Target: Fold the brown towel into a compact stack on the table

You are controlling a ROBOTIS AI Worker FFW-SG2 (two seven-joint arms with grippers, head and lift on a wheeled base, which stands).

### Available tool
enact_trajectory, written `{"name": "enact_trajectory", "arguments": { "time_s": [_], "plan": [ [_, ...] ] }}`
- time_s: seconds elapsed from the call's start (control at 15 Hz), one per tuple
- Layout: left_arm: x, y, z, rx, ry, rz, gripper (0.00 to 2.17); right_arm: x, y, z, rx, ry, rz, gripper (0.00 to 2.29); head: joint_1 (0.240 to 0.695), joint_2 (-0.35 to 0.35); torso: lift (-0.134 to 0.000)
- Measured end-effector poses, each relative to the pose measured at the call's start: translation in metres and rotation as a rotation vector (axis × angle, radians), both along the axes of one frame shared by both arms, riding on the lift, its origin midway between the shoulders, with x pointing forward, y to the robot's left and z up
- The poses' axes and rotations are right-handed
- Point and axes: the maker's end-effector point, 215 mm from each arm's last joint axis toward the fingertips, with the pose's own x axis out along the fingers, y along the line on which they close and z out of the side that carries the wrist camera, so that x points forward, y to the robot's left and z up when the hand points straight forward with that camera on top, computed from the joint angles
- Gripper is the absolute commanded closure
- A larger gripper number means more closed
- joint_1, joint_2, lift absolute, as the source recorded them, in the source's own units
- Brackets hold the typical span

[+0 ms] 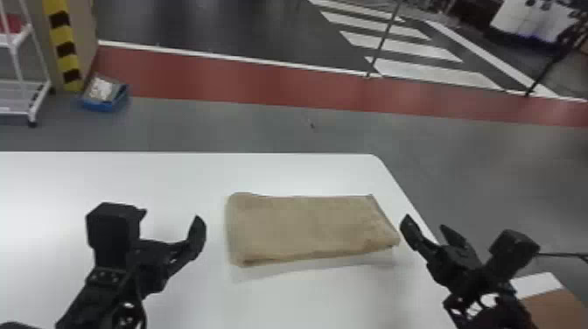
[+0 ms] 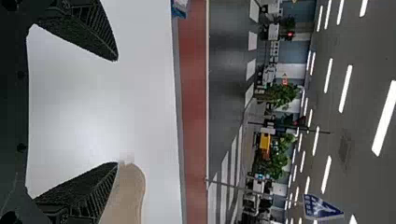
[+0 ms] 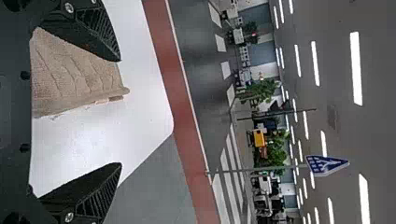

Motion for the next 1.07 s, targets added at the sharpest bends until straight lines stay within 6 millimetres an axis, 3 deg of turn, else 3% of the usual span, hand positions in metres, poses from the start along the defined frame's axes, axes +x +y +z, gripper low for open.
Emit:
{"name": "enact_trajectory", "arguments": {
  "time_s": [0.27, 0.53, 1.07],
  "plan": [
    [-0.006, -0.072, -0.016, -0.106, 0.080, -0.126, 0.22, -0.016, -0.003, -0.003, -0.011, -0.008, -0.005, 0.12, 0.695, -0.350, -0.125],
    [-0.008, -0.114, -0.031, -0.156, 0.139, -0.196, 0.27, -0.022, -0.006, -0.010, -0.009, 0.003, -0.005, 0.13, 0.695, -0.350, -0.125],
    [0.003, -0.122, -0.038, -0.127, 0.157, -0.216, 0.34, -0.025, -0.010, -0.010, -0.010, 0.004, -0.009, 0.15, 0.695, -0.350, -0.125]
  ]
}}
